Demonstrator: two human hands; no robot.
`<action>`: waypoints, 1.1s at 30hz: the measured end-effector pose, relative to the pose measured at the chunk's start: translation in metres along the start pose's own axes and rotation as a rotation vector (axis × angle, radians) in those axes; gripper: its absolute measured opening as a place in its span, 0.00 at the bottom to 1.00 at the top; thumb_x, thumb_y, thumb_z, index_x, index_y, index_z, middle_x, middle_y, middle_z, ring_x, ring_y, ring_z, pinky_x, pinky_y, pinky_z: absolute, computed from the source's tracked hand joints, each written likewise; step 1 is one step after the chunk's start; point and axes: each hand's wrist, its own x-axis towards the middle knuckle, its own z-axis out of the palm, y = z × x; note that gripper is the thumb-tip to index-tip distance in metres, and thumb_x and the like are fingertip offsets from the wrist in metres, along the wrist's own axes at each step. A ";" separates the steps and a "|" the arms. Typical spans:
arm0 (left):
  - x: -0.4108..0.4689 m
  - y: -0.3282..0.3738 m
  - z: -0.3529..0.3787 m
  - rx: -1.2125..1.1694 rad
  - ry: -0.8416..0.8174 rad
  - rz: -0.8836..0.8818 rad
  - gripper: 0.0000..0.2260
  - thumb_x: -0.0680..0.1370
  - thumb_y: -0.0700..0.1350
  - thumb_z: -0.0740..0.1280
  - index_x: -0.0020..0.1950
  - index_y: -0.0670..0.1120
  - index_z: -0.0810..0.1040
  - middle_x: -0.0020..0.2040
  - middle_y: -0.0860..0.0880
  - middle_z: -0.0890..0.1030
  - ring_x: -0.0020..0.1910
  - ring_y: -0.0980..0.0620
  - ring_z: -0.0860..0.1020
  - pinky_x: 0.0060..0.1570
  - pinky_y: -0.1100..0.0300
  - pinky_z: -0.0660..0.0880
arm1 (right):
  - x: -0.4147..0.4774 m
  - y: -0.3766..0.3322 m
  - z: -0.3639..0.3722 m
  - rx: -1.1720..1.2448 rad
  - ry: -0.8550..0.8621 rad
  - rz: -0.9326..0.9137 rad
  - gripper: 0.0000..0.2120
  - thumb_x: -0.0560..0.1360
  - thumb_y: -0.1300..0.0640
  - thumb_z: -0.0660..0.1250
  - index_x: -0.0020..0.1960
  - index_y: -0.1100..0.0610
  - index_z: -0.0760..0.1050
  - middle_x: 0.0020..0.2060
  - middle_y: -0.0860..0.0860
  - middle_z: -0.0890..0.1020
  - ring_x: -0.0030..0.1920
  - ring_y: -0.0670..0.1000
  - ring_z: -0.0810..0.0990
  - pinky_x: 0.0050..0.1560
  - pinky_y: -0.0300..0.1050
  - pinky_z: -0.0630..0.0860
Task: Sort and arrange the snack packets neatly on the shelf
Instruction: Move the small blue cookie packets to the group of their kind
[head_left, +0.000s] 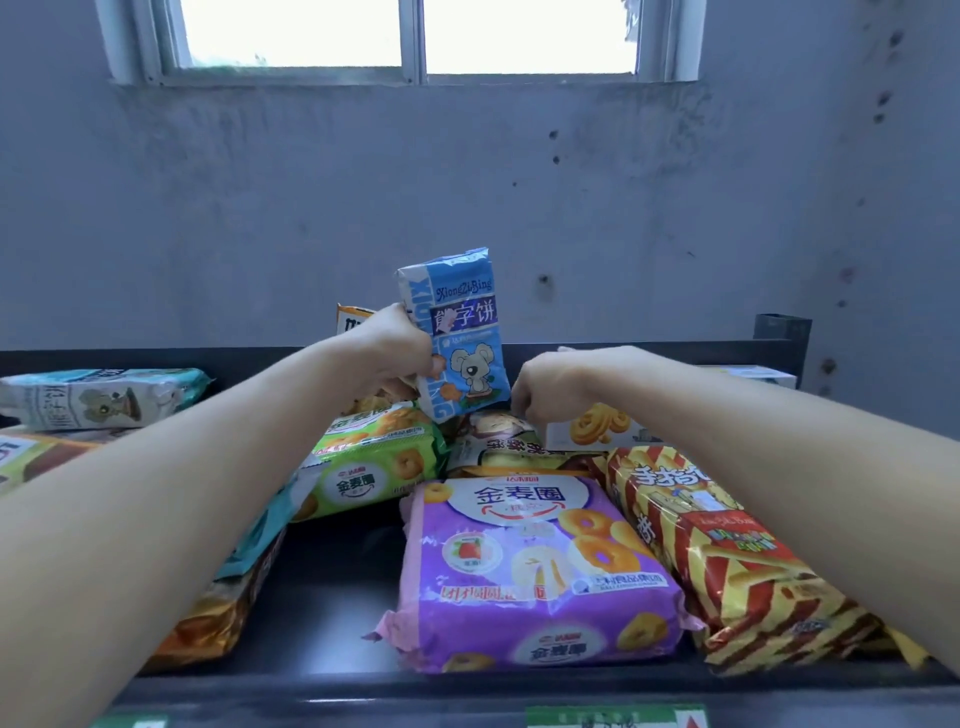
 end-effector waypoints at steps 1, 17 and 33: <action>0.000 -0.001 -0.001 -0.007 0.000 -0.002 0.16 0.75 0.34 0.66 0.61 0.44 0.73 0.57 0.43 0.80 0.53 0.43 0.80 0.51 0.46 0.79 | 0.002 -0.003 0.001 -0.040 -0.017 0.000 0.16 0.76 0.57 0.56 0.60 0.53 0.77 0.59 0.51 0.78 0.64 0.56 0.70 0.68 0.59 0.64; -0.001 -0.004 -0.008 -0.068 -0.020 0.007 0.16 0.76 0.32 0.65 0.61 0.45 0.72 0.60 0.44 0.79 0.58 0.42 0.78 0.53 0.45 0.78 | -0.002 -0.031 -0.001 -0.424 -0.223 -0.030 0.19 0.78 0.62 0.50 0.65 0.57 0.70 0.61 0.51 0.73 0.69 0.57 0.65 0.70 0.71 0.42; -0.003 -0.009 -0.012 -0.124 0.050 0.031 0.17 0.75 0.32 0.65 0.62 0.44 0.73 0.58 0.44 0.79 0.55 0.43 0.79 0.45 0.50 0.79 | 0.025 -0.035 0.000 0.020 -0.179 0.031 0.19 0.78 0.62 0.54 0.67 0.61 0.69 0.61 0.57 0.77 0.55 0.57 0.76 0.46 0.44 0.72</action>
